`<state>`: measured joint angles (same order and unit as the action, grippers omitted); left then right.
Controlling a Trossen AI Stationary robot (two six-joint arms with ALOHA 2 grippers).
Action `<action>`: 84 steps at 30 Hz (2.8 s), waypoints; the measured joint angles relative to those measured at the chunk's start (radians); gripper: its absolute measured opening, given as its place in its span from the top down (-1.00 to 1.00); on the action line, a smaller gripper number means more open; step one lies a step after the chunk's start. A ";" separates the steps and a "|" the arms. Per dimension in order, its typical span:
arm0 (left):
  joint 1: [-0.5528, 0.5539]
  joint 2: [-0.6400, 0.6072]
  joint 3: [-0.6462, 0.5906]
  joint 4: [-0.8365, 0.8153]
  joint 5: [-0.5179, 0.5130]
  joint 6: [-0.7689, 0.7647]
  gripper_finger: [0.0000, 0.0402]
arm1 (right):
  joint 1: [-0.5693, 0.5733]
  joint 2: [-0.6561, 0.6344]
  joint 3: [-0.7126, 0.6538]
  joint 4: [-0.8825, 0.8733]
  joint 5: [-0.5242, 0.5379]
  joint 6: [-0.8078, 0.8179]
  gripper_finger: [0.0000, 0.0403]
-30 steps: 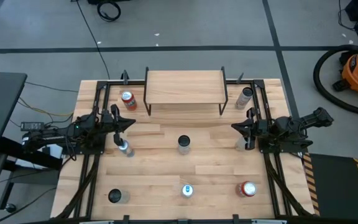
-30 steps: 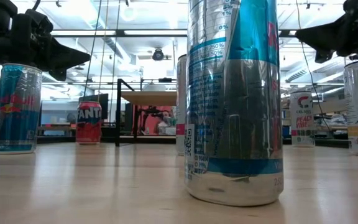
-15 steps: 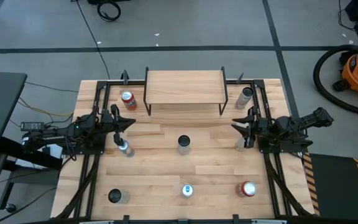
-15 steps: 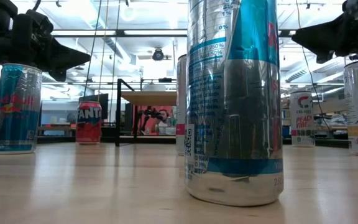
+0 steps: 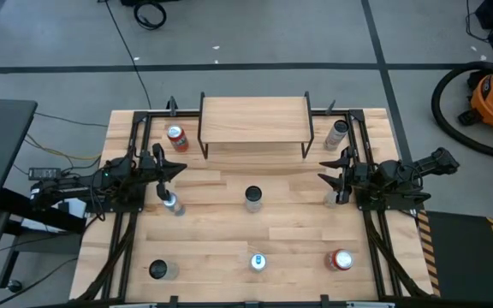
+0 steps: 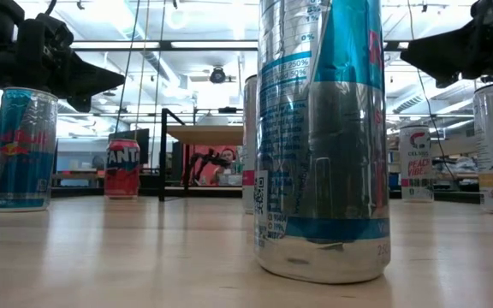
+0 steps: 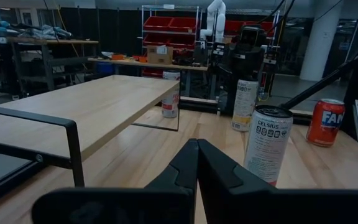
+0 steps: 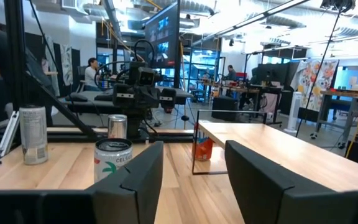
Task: Place canned beverage on shelf
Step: Put the top white yellow soda can on the shelf
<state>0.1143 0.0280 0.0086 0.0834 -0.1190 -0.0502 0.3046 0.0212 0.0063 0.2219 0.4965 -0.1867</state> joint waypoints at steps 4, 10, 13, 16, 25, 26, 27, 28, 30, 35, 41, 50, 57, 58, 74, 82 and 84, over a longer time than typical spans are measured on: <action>0.000 0.000 0.000 0.000 0.000 0.000 0.93 | 0.000 0.000 0.000 0.001 0.000 0.003 0.10; 0.000 0.000 0.000 0.000 0.000 -0.012 0.93 | 0.000 0.000 0.000 0.032 0.003 0.009 0.10; 0.000 0.000 0.000 0.000 0.000 -0.028 0.93 | 0.000 0.000 0.000 0.096 0.002 0.008 0.10; 0.000 0.000 0.000 -0.002 0.000 -0.034 0.93 | 0.000 0.000 0.000 0.150 0.003 0.008 0.10; 0.000 0.000 0.000 -0.022 -0.001 -0.033 0.93 | 0.000 0.000 0.000 0.191 0.002 0.008 0.10; 0.000 0.000 0.000 -0.026 -0.001 -0.033 0.93 | 0.000 0.000 0.000 0.191 0.003 0.008 0.10; 0.000 0.000 0.000 -0.029 -0.001 -0.033 0.93 | 0.000 0.000 0.000 0.193 0.007 0.008 0.10; 0.000 0.000 0.000 -0.033 -0.001 -0.033 0.93 | 0.000 0.000 0.000 0.198 0.013 0.008 0.10; 0.000 0.000 0.000 -0.039 -0.001 -0.033 0.93 | 0.000 0.000 0.000 0.208 0.030 0.007 0.10; 0.000 0.000 0.000 -0.038 0.000 -0.033 0.93 | 0.000 0.000 0.000 0.205 0.072 0.008 0.10; 0.000 0.000 0.000 -0.037 -0.001 -0.033 0.93 | 0.000 0.000 0.000 0.208 0.090 0.007 0.10; 0.000 0.000 0.000 -0.035 -0.001 0.006 0.93 | 0.000 0.000 0.000 0.211 0.038 0.051 0.10; 0.000 0.000 0.000 -0.035 -0.001 0.026 0.93 | 0.000 0.000 0.000 0.210 -0.023 0.091 0.01; 0.000 0.000 0.000 -0.035 -0.001 0.036 0.93 | 0.000 0.000 0.000 0.209 -0.022 0.101 -0.02; 0.000 0.000 0.000 -0.035 -0.001 0.035 0.93 | 0.000 0.000 0.000 0.168 -0.021 0.127 -0.86; 0.000 0.000 0.000 -0.035 -0.001 0.024 0.93 | 0.000 0.000 0.000 0.168 -0.020 0.125 -0.91; 0.000 0.000 0.000 -0.035 -0.001 0.012 0.93 | 0.000 0.000 0.000 0.175 -0.020 0.123 -0.90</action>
<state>0.1143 0.0278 0.0084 0.0483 -0.1200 -0.0381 0.3042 0.0212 0.0063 0.3968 0.4765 -0.0634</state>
